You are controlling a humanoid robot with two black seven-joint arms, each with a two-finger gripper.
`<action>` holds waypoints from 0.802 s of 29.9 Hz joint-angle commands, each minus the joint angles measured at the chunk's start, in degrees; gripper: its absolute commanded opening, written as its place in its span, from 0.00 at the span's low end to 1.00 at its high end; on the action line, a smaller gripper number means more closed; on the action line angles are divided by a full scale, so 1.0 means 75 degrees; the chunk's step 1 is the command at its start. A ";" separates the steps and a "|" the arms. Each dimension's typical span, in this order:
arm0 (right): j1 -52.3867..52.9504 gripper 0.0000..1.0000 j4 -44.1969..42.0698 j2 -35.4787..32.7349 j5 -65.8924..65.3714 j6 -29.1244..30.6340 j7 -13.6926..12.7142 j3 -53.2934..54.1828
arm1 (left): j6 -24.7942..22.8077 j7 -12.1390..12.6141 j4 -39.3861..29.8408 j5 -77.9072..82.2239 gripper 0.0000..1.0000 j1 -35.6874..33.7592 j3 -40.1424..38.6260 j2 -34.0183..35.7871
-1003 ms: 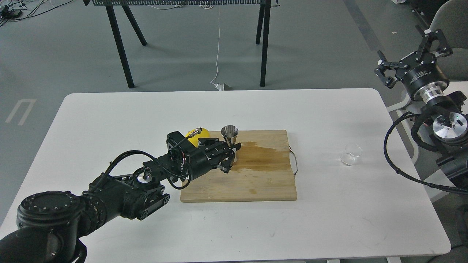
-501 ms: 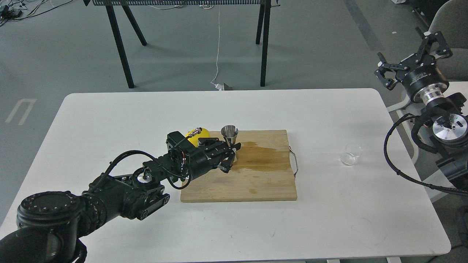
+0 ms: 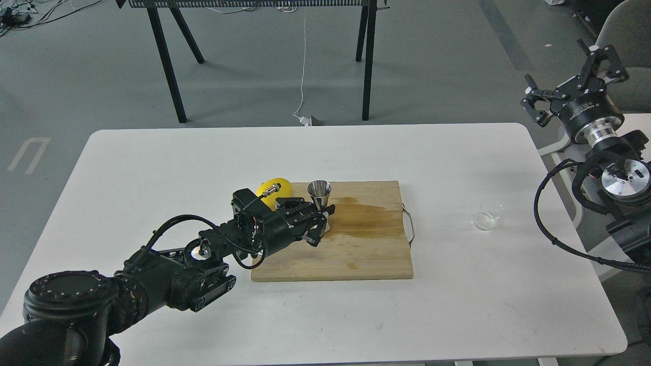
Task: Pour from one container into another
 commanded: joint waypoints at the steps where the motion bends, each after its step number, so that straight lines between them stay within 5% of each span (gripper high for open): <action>1: -0.0001 1.00 0.0000 0.0000 0.0000 0.0000 0.0000 0.0000 | 0.0000 0.0000 -0.0020 -0.0002 0.16 0.0003 -0.0016 0.0000; 24: -0.0013 1.00 0.0000 0.0012 0.0000 0.0000 0.0000 -0.0012 | 0.0000 0.0000 -0.0255 -0.0026 0.20 0.0085 -0.0039 0.0000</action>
